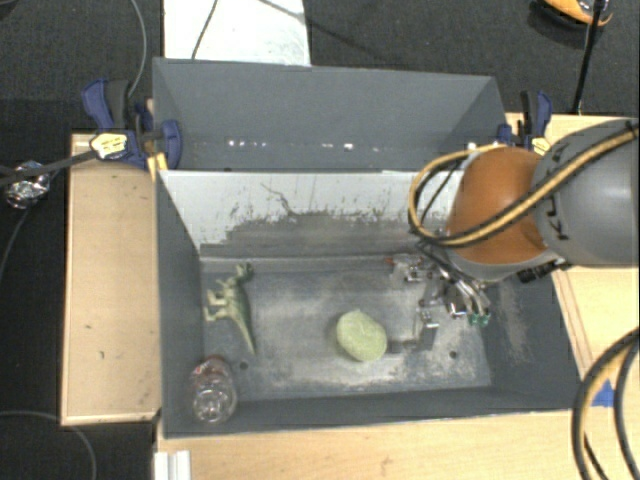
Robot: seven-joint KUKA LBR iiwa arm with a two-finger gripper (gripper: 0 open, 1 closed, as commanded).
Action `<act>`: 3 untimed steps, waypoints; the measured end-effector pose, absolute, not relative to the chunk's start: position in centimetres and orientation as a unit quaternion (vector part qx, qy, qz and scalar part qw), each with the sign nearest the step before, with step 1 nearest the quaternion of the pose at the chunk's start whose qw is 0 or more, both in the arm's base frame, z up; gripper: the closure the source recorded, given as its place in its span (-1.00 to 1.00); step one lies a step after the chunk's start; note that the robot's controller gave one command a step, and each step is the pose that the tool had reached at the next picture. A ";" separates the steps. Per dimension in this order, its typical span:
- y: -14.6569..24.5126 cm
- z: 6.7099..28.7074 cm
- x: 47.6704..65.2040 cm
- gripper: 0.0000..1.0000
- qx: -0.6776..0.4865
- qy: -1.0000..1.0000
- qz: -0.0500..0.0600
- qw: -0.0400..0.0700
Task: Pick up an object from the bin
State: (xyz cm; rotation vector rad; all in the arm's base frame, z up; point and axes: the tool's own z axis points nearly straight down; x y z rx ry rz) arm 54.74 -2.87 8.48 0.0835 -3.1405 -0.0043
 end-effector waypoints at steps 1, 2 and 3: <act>-0.5 7.7 55.4 -1.00 0.022 -1.000 0.001 -0.004; 1.5 7.4 55.2 -1.00 0.079 -0.997 -0.001 -0.002; 4.9 7.2 54.3 -1.00 0.150 -0.989 0.001 -0.003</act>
Offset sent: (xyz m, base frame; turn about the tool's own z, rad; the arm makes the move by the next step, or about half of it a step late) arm 0.0011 0.0538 -0.0148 -0.2596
